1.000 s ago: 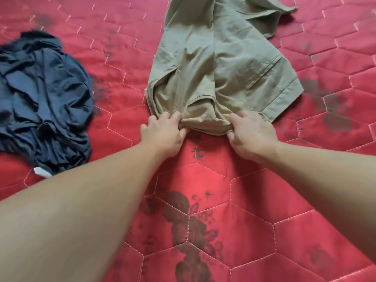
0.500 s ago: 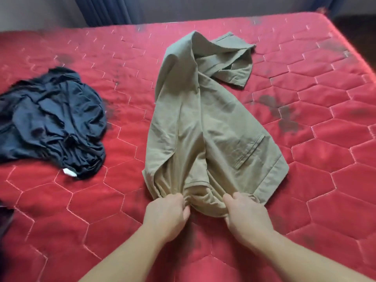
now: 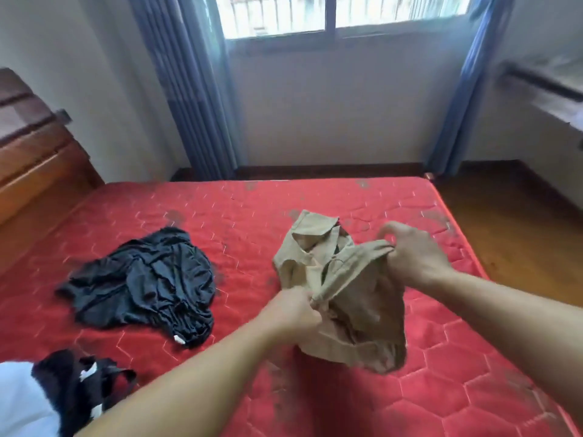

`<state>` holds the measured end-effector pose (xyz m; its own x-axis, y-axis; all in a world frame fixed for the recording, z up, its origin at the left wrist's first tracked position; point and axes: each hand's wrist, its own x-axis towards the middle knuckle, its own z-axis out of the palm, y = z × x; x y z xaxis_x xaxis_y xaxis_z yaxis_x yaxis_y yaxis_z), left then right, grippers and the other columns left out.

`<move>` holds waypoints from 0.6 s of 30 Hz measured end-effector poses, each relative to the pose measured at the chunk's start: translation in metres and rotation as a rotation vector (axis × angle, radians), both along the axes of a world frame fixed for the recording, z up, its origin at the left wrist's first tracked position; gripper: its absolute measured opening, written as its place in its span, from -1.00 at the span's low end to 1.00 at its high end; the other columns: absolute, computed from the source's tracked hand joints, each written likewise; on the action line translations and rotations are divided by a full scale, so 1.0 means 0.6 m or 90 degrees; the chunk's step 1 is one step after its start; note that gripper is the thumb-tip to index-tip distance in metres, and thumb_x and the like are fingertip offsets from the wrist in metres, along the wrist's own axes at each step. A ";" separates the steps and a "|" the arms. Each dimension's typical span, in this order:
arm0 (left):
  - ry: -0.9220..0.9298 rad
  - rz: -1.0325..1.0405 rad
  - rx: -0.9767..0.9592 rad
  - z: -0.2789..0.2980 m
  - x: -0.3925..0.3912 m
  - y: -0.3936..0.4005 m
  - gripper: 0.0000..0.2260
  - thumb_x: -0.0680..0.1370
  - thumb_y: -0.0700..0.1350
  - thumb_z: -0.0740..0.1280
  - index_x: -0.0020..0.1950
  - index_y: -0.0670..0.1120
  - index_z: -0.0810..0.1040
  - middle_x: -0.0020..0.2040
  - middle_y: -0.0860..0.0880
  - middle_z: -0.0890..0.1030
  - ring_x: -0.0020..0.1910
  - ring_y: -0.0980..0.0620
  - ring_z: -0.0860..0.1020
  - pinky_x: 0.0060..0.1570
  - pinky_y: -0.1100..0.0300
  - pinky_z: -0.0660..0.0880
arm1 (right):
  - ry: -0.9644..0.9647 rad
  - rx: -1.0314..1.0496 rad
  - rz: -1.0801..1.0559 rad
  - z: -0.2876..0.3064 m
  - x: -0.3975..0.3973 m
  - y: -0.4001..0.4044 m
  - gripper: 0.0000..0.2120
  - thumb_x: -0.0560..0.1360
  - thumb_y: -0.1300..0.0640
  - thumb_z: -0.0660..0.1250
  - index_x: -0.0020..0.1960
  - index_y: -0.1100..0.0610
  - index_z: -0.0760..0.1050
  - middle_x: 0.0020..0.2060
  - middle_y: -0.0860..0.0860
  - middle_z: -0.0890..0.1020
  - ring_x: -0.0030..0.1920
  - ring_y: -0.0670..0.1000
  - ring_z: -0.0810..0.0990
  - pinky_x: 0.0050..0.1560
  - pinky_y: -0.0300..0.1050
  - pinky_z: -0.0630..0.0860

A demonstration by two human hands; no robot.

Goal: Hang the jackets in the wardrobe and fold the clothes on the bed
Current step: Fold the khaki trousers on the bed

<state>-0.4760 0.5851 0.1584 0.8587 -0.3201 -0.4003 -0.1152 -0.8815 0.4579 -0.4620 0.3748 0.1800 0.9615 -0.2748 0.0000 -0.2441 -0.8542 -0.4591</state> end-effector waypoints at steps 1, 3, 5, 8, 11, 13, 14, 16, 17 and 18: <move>-0.012 -0.012 0.005 0.055 0.007 -0.001 -0.89 0.36 -0.18 0.15 -0.28 -0.03 0.46 -0.25 -0.06 0.59 -0.28 -0.07 0.58 -0.39 0.23 0.46 | -0.036 0.046 0.010 0.063 0.011 0.005 -0.74 0.45 0.21 0.28 0.09 -0.02 0.54 0.04 0.06 0.64 0.03 0.12 0.60 -0.11 -0.14 0.47; -0.085 -0.042 0.037 0.161 0.018 -0.006 -0.85 0.32 -0.05 0.24 -0.18 -0.02 0.53 -0.24 0.00 0.61 -0.25 -0.04 0.59 -0.28 0.14 0.56 | -0.085 0.134 0.032 0.183 0.021 0.015 -0.79 0.45 0.20 0.33 0.07 0.04 0.56 -0.09 0.03 0.62 -0.14 0.06 0.58 -0.27 -0.21 0.44; -0.171 -0.037 0.001 0.261 0.023 -0.021 -0.63 0.29 0.09 0.37 0.07 0.06 0.49 -0.08 0.04 0.61 -0.08 -0.01 0.59 -0.12 0.12 0.55 | -0.122 0.218 0.069 0.294 0.013 0.025 -0.81 0.41 0.24 0.34 0.01 0.08 0.56 -0.21 0.04 0.60 -0.32 0.06 0.56 -0.44 -0.19 0.45; -0.224 0.030 -0.217 0.392 0.013 -0.051 -0.39 0.18 0.13 0.44 0.19 0.20 0.36 -0.03 0.08 0.57 -0.05 0.08 0.58 -0.14 0.20 0.52 | -0.183 0.197 0.129 0.426 -0.018 0.028 -0.81 0.39 0.24 0.33 -0.02 0.05 0.55 -0.22 0.03 0.58 -0.32 0.04 0.55 -0.42 -0.25 0.42; -0.274 0.040 -0.288 0.475 -0.001 -0.079 -0.81 0.35 -0.05 0.34 -0.05 0.07 0.53 -0.20 0.04 0.61 -0.15 -0.03 0.58 -0.20 0.16 0.53 | -0.257 0.181 0.140 0.503 -0.055 0.009 -0.83 0.39 0.19 0.33 -0.05 -0.01 0.51 -0.22 0.01 0.59 -0.27 0.01 0.53 -0.39 -0.24 0.35; -0.328 0.090 -0.319 0.512 -0.014 -0.092 -0.87 0.44 -0.17 0.26 -0.30 -0.06 0.53 -0.35 0.03 0.55 -0.26 -0.06 0.51 -0.34 0.20 0.42 | -0.294 0.157 0.130 0.505 -0.086 -0.007 -0.83 0.40 0.14 0.35 -0.03 0.00 0.47 -0.28 0.00 0.60 -0.28 0.03 0.54 -0.37 -0.21 0.37; -0.344 0.115 -0.338 0.526 -0.020 -0.097 -0.83 0.44 -0.20 0.24 -0.32 -0.09 0.55 -0.36 0.01 0.55 -0.28 -0.07 0.51 -0.36 0.20 0.40 | -0.293 0.124 0.120 0.489 -0.102 -0.015 -0.82 0.41 0.08 0.37 -0.01 0.01 0.46 -0.26 0.01 0.60 -0.25 0.06 0.55 -0.32 -0.17 0.41; -0.359 0.156 -0.370 0.548 -0.033 -0.107 -0.78 0.42 -0.27 0.19 -0.22 -0.15 0.64 -0.26 -0.07 0.63 -0.21 -0.09 0.55 -0.28 0.18 0.48 | -0.218 0.054 0.083 0.433 -0.132 -0.027 -0.76 0.40 -0.03 0.38 0.00 0.02 0.46 -0.14 0.04 0.60 -0.12 0.12 0.57 -0.18 -0.09 0.49; -0.367 0.174 -0.384 0.554 -0.038 -0.109 -0.75 0.42 -0.29 0.17 -0.16 -0.15 0.66 -0.20 -0.09 0.65 -0.16 -0.08 0.57 -0.21 0.18 0.50 | -0.140 0.019 0.059 0.397 -0.148 -0.035 -0.75 0.40 -0.07 0.37 0.00 0.02 0.48 -0.10 0.05 0.60 -0.07 0.14 0.58 -0.13 -0.07 0.51; -0.377 0.195 -0.398 0.560 -0.040 -0.108 -0.71 0.42 -0.30 0.16 -0.12 -0.13 0.67 -0.14 -0.08 0.66 -0.10 -0.05 0.58 -0.13 0.18 0.53 | -0.048 -0.001 0.036 0.362 -0.165 -0.042 -0.74 0.40 -0.09 0.36 -0.01 0.04 0.51 -0.07 0.05 0.62 -0.05 0.14 0.59 -0.11 -0.07 0.53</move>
<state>-0.5003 0.5205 0.4942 0.9518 -0.0543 0.3018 -0.2844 -0.5239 0.8029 -0.5609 0.3496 0.3973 0.9728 -0.2198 0.0736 -0.1599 -0.8663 -0.4733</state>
